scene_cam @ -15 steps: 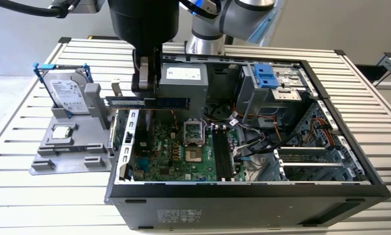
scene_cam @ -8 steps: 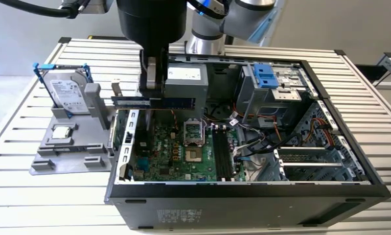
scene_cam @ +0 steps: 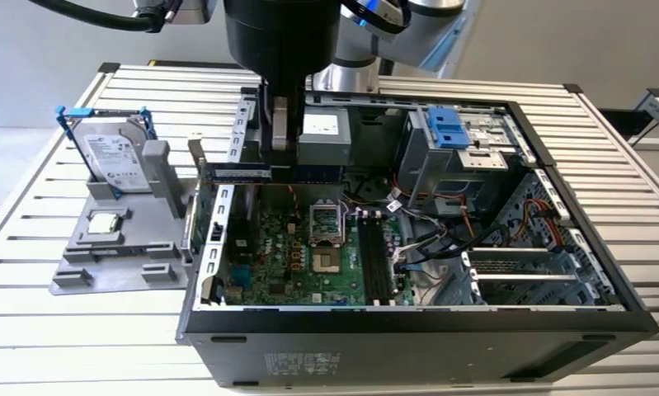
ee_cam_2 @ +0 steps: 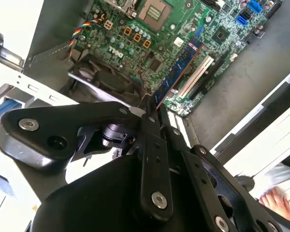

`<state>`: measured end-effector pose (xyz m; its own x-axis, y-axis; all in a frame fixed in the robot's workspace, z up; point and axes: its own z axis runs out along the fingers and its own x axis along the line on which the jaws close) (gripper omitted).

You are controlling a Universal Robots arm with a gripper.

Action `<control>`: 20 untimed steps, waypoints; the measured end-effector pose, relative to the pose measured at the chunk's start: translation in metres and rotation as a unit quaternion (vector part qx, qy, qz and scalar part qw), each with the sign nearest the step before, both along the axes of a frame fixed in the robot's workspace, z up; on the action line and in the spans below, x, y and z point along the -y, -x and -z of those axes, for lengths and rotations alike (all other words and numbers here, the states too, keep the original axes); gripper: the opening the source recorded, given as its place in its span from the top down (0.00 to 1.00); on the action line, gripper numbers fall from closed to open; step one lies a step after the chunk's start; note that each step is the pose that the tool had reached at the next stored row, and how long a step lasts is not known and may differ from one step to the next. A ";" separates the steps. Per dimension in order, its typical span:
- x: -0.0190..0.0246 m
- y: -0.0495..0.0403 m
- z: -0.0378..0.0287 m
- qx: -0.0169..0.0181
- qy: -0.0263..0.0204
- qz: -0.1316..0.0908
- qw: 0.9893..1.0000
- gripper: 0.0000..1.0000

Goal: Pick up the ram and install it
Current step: 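Pick up the ram and move it above insertion slot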

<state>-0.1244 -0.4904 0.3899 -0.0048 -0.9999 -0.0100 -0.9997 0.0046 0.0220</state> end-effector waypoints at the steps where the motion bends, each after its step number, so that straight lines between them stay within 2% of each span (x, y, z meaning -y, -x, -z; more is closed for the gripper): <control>1: 0.0000 -0.0012 0.0000 0.000 0.000 0.000 1.000 1.00; 20: 0.0000 -0.0253 0.0000 0.000 0.000 0.000 1.000 1.00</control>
